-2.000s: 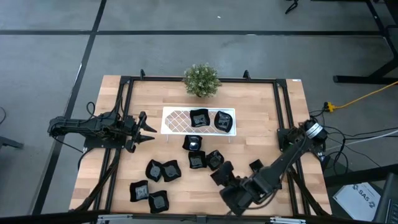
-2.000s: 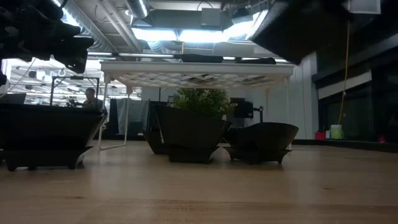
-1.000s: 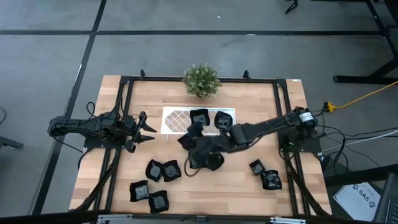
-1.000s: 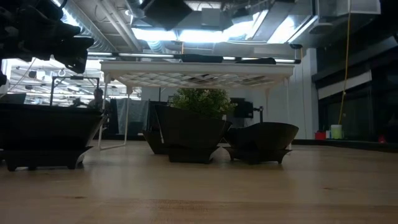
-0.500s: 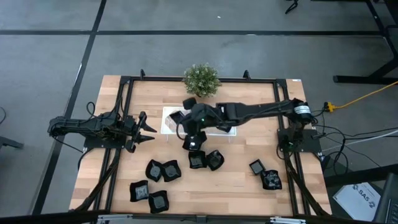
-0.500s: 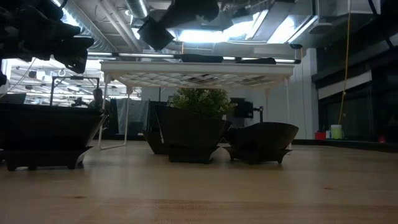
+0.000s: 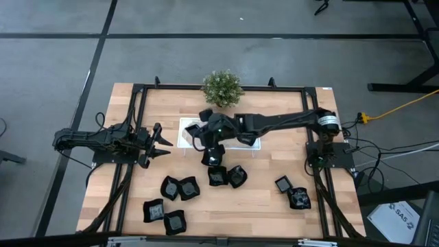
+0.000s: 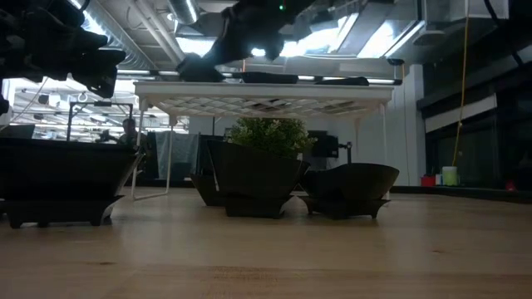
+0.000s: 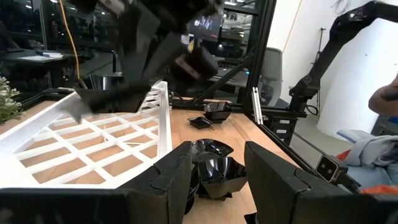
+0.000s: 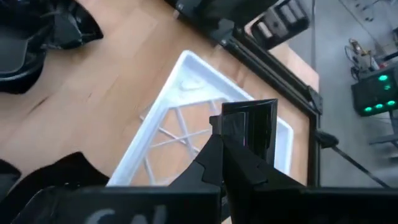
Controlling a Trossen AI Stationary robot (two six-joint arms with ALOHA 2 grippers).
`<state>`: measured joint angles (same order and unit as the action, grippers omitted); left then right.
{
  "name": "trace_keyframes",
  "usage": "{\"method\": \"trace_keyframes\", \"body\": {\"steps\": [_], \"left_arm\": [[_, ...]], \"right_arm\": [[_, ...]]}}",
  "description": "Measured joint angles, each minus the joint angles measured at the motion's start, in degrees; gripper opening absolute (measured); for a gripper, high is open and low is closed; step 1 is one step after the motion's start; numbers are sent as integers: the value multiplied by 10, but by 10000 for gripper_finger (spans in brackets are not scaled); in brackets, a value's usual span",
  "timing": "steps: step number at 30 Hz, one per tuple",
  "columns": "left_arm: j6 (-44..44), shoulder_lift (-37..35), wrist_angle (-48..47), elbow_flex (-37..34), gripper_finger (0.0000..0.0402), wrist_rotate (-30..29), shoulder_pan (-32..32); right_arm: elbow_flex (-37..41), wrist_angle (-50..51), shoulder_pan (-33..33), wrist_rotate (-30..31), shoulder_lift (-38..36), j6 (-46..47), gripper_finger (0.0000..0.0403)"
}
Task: Pick & Place Mini shaped plates
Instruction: Put the black square plate on the shelf
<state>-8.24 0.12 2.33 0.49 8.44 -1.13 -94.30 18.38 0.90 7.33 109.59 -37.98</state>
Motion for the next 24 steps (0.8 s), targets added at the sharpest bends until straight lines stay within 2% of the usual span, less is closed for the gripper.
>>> {"method": "trace_keyframes", "body": {"steps": [10,21,24], "left_arm": [[0,0,0,0,143,0,0],[0,0,0,0,143,0,0],[0,0,0,0,143,0,0]], "right_arm": [[-1,-15,10,21,28,-17,10],[-15,-4,10,21,29,-10,62],[-15,-6,10,21,29,16,82]]}}
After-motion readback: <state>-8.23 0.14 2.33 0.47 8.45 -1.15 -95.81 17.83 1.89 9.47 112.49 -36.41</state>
